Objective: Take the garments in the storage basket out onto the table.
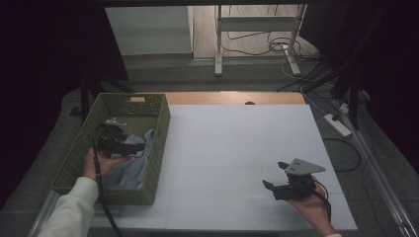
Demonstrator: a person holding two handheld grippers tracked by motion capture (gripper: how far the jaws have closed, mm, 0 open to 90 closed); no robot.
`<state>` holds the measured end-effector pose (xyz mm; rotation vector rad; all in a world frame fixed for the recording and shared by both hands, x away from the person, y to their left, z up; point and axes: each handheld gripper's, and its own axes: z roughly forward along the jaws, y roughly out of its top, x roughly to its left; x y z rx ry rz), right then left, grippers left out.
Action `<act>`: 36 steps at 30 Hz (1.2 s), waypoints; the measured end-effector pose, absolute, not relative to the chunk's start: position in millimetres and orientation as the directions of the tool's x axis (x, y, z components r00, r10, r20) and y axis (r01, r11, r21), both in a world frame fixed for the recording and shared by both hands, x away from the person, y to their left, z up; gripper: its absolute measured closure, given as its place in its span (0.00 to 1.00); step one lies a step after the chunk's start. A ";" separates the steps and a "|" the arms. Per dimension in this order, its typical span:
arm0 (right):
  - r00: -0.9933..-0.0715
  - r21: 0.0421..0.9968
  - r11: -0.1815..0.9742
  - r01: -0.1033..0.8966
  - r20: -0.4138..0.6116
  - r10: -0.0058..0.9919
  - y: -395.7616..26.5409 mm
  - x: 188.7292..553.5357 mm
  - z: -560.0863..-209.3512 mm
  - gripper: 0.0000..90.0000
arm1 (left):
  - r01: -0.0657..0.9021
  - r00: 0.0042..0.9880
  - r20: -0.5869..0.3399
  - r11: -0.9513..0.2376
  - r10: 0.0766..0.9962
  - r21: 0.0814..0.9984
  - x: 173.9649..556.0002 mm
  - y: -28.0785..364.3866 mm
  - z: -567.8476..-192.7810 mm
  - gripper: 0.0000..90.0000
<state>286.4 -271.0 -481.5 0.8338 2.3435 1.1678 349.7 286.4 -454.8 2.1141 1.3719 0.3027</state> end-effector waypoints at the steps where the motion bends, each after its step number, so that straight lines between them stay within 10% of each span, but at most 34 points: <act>1: -0.747 0.811 0.480 0.335 -0.082 0.660 -270.9 286.3 -481.3 0.17 | 0.755 0.444 -0.124 -0.296 0.887 0.585 350.1 285.9 -455.3 0.14; 36: -0.755 0.801 0.500 0.330 -0.094 0.649 -269.0 285.9 -482.3 0.17 | 0.817 0.439 -0.135 -0.333 0.888 0.471 364.9 284.1 -473.4 0.14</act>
